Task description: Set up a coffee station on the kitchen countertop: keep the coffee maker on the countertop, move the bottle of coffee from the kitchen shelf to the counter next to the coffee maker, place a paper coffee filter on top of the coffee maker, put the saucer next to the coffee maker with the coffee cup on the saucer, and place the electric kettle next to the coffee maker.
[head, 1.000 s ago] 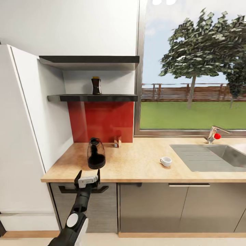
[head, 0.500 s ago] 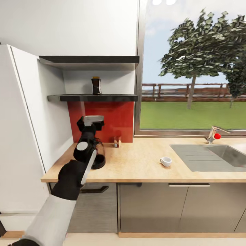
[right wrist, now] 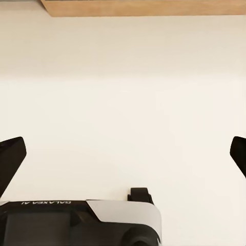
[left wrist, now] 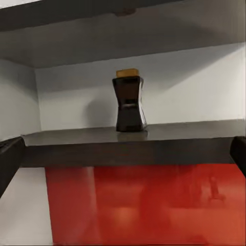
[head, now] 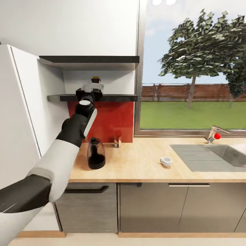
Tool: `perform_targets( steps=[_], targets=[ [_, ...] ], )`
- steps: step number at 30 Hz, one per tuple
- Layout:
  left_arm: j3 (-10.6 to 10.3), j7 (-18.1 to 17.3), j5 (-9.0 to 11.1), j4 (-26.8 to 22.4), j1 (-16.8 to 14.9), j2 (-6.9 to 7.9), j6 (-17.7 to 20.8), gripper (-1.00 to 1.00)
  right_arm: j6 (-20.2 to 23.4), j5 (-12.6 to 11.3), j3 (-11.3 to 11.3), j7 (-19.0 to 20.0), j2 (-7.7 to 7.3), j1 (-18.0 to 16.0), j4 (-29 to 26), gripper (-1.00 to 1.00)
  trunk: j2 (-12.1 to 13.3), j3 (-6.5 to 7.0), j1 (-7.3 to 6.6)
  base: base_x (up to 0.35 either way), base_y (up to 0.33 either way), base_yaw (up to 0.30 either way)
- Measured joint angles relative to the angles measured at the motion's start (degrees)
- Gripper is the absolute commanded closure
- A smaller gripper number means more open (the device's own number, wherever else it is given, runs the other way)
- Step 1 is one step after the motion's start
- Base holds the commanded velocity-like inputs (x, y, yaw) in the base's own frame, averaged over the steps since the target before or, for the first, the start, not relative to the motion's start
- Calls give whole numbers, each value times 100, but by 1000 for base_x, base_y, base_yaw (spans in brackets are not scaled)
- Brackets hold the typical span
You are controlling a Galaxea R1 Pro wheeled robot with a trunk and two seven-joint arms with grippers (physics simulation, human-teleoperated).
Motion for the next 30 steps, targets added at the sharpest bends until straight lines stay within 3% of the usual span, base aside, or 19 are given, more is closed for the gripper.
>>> perform_targets(
  steps=[3,7,8,9,13,23,30],
  targets=[
    [145,10,-2,672,-442,4,84,-100,6,0,0,9,-3,1,0,-100,0,0,0,0,0,0],
    [191,13,-2,1353,-964,24,125,-100,13,16,0,22,-7,2,0,-100,-1,0,0,0,0,0],
    [201,28,-5,1652,-1225,26,134,-100,15,28,0,25,-12,3,0,-100,1,1,0,0,0,0],
    [211,103,1,2338,-1695,17,140,-100,16,33,-1,25,-37,29,0,-100,1,2,1,0,0,0],
    [221,106,15,3004,-2067,35,122,-100,16,32,6,10,-42,36,0,-100,-1,0,0,0,0,0],
    [214,112,-4,3078,-2197,34,120,-100,15,23,3,-12,-45,37,0,-100,0,0,0,0,0,0],
    [208,116,-22,2751,-2093,35,73,-100,25,16,0,5,-33,151,-1,-100,-1,0,0,0,0,0]
  ],
)
